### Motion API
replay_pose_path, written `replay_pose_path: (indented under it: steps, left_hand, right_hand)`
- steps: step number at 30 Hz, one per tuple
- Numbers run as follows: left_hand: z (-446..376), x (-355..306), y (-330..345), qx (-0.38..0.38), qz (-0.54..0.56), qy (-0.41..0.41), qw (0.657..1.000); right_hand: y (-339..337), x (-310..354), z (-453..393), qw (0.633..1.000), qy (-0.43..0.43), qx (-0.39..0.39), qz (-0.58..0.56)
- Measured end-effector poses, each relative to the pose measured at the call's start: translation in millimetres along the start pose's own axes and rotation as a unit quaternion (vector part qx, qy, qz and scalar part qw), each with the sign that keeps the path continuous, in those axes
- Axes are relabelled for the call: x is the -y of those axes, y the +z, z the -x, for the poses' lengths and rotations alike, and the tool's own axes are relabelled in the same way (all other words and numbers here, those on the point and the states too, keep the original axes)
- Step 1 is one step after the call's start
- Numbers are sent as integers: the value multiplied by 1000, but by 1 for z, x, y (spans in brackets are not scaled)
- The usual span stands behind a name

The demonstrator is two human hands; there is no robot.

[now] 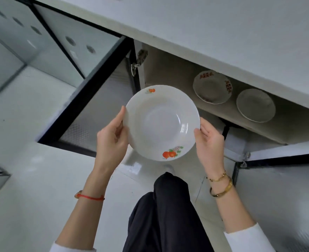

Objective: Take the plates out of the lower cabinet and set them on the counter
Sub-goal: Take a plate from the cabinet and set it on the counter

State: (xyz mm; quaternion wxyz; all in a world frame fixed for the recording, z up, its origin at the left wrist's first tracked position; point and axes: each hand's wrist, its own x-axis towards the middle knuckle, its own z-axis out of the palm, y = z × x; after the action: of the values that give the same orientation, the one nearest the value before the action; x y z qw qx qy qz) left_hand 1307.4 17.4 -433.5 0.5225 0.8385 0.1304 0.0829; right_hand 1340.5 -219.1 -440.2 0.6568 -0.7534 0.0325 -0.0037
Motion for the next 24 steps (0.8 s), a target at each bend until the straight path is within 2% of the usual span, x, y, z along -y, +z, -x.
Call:
replay_pose_path:
  steps: [6,12,24]
  left_hand:
    - [8,-105,-50,8,1,-10,1000]
    - [-6,-196,-72,17,-5,2,1000]
    - [-98,-285,-39,48,-26,30,998]
  right_hand:
    - [-20,114,14,1000,-2,-1,10]
    - [-46,202,4,999,-9,-27,25]
    - [-89,272,-85,995,-1,-68,79]
